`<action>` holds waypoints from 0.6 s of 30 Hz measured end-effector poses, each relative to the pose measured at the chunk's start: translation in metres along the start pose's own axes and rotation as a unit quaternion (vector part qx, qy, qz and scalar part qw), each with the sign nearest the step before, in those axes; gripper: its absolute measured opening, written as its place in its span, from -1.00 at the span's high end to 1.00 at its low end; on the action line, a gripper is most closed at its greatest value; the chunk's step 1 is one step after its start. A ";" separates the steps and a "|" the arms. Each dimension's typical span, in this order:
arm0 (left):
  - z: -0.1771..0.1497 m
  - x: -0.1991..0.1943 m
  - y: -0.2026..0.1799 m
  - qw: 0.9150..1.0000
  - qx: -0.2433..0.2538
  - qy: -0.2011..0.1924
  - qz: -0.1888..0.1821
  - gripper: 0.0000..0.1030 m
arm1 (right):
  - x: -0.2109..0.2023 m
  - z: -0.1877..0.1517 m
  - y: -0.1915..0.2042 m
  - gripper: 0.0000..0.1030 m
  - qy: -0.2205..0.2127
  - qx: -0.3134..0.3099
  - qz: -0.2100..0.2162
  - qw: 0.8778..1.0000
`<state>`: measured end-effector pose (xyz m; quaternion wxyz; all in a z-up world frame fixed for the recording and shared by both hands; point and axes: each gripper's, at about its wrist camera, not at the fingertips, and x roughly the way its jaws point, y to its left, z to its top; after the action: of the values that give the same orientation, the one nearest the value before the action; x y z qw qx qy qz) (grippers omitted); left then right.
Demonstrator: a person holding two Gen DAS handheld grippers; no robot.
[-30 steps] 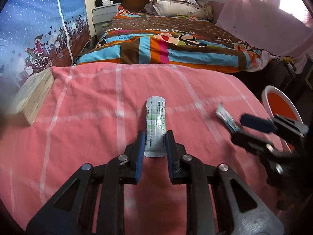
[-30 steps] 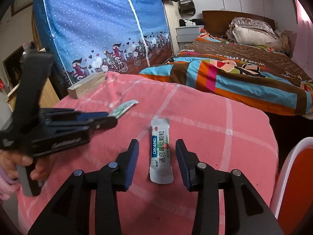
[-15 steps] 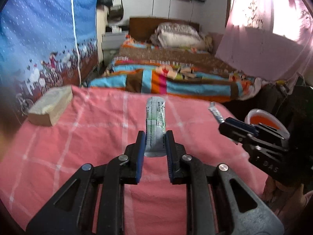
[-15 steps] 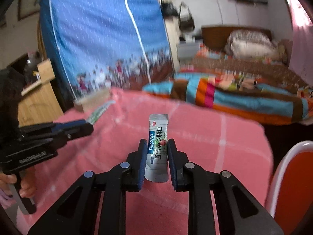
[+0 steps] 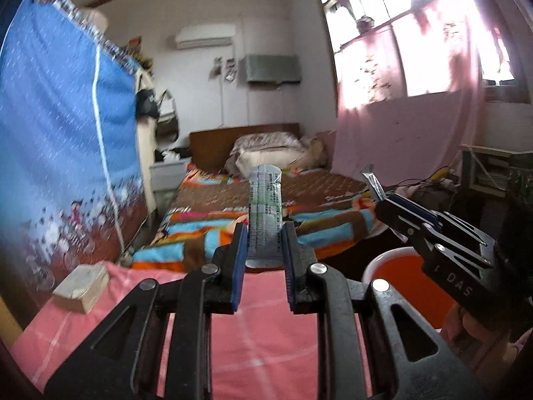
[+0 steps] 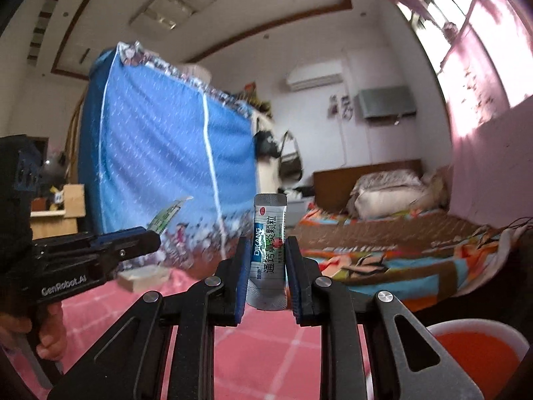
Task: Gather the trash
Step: 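Carry the grey packet and white sachet over the orange bucket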
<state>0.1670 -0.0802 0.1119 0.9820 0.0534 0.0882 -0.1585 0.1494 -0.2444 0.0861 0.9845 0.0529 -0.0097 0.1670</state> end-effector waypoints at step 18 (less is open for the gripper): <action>0.000 0.012 -0.102 0.992 0.065 -0.015 -0.106 0.52 | -0.059 -0.005 -0.069 0.63 -0.007 0.024 -0.108 0.994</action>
<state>0.1451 -0.1802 0.1015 0.9552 0.1051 0.0681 -0.2681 0.1169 -0.3280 0.0723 0.9951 0.0783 -0.0064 0.0593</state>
